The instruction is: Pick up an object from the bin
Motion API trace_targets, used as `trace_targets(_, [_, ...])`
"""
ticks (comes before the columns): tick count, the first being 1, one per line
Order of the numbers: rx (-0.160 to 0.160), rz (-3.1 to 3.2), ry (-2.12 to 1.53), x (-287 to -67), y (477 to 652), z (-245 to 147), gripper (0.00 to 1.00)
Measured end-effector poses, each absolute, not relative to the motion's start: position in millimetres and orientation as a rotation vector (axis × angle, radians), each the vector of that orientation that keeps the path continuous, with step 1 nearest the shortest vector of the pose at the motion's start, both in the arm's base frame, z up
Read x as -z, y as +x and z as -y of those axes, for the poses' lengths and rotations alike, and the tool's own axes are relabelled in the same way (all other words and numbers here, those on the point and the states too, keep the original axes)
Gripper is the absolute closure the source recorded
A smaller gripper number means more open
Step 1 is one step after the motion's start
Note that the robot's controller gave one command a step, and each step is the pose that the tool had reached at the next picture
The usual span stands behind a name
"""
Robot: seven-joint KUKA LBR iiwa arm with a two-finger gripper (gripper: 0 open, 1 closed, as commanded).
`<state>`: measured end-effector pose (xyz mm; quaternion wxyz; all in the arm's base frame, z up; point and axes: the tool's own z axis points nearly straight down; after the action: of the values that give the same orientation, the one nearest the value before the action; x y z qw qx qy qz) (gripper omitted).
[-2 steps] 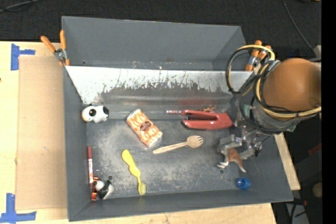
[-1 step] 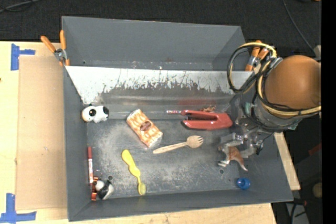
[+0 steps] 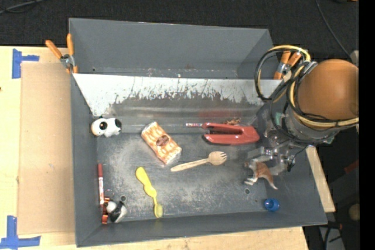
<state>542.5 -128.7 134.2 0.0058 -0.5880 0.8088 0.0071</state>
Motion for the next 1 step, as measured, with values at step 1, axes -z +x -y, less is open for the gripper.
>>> trace_targets(1, [-0.022,-2.533,-1.837,-140.1,542.7,128.3,1.00])
